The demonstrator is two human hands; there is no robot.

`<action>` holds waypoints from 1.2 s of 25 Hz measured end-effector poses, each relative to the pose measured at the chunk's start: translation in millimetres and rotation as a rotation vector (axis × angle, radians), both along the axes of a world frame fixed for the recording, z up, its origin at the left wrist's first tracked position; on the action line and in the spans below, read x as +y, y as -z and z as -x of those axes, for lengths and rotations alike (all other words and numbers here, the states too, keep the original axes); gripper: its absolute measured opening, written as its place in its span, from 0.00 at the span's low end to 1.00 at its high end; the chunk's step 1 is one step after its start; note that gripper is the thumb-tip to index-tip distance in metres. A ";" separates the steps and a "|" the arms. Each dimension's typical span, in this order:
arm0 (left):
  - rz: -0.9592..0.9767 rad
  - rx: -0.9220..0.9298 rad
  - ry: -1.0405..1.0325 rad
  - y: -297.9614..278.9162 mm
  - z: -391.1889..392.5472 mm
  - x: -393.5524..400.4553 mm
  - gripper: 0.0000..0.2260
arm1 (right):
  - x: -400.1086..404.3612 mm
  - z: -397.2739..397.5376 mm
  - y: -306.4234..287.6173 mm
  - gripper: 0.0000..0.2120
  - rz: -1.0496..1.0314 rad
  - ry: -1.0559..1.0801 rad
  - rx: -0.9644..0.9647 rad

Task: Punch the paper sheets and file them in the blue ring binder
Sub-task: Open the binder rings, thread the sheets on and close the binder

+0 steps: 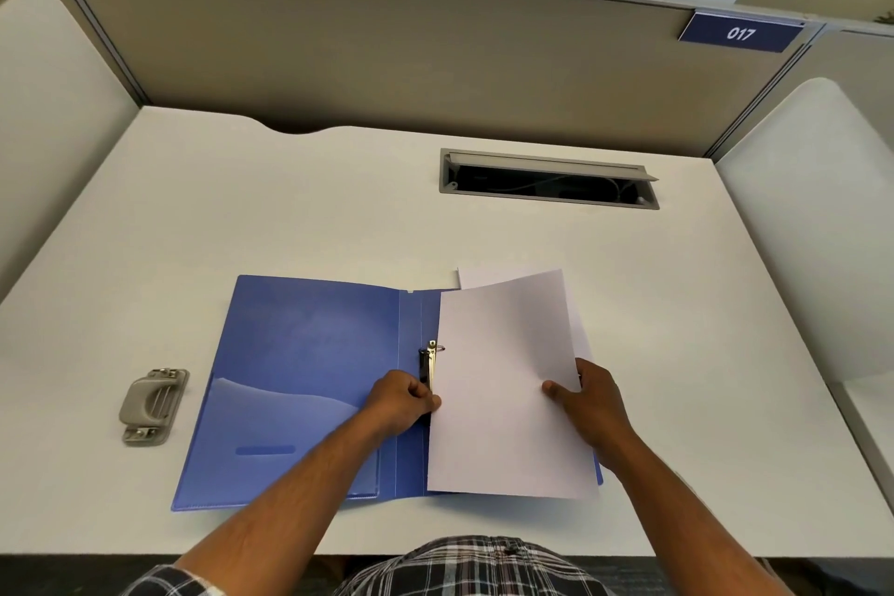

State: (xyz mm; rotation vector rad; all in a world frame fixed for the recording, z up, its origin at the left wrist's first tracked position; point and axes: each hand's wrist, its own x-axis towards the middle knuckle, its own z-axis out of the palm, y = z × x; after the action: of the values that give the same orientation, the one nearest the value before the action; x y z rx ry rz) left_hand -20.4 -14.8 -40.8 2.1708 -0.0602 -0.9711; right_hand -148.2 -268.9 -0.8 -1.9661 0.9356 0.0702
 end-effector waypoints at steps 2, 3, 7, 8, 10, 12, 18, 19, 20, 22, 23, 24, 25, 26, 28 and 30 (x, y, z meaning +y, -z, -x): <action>0.004 0.004 0.026 -0.7 0.2 0.0 0.09 | -0.6 0.5 1.5 0.14 -0.005 0.007 0.001; 0.009 0.003 0.047 -0.8 0.7 -0.1 0.10 | -1.0 0.9 2.0 0.14 -0.010 0.010 0.004; 0.000 -0.037 0.084 0.2 6.0 0.0 0.10 | -2.9 2.6 6.5 0.14 -0.003 0.007 0.021; 0.000 -0.049 0.074 -0.1 7.6 0.3 0.10 | -3.1 2.4 8.1 0.15 0.002 0.013 0.021; 0.008 -0.073 0.043 -0.5 10.3 0.5 0.13 | -3.4 0.6 10.8 0.17 0.013 0.035 0.018; 0.004 -0.093 0.023 -1.4 11.9 -0.2 0.16 | -3.1 -2.8 12.3 0.17 0.012 0.062 0.009; 0.042 -0.152 0.007 2.2 16.8 2.7 0.16 | 0.3 -9.0 17.3 0.19 0.034 0.108 0.027; 0.047 -0.161 0.021 2.4 17.7 3.8 0.15 | 0.6 -7.5 19.4 0.19 0.045 0.109 0.044; 0.048 -0.171 0.032 2.8 18.4 4.5 0.14 | 0.4 -5.6 22.1 0.20 0.056 0.108 0.059; 0.044 -0.192 0.041 3.8 19.6 5.1 0.13 | -1.5 -1.1 27.9 0.20 0.076 0.105 0.090; 0.044 -0.200 0.042 3.7 20.1 5.3 0.13 | -2.5 0.8 30.4 0.21 0.080 0.104 0.106; 0.044 -0.205 0.043 4.3 20.6 5.5 0.13 | -3.5 2.5 32.2 0.22 0.080 0.102 0.118; 0.044 -0.207 0.045 4.6 21.0 5.8 0.13 | -3.9 3.4 32.6 0.22 0.079 0.100 0.125; 0.044 -0.207 0.047 5.0 21.2 6.2 0.13 | -4.1 3.5 32.9 0.22 0.075 0.099 0.125; 0.045 -0.209 0.048 4.4 21.4 6.1 0.13 | -4.4 2.4 32.8 0.23 0.077 0.094 0.119; 0.044 -0.209 0.049 3.6 21.9 5.4 0.13 | -5.1 0.5 32.7 0.23 0.080 0.092 0.118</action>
State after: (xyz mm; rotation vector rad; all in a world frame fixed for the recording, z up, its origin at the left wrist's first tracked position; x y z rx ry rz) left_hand -42.3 -9.3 -44.4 2.2315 -0.2328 -0.7589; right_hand -148.7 -274.0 -33.5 -2.0067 1.1202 0.0980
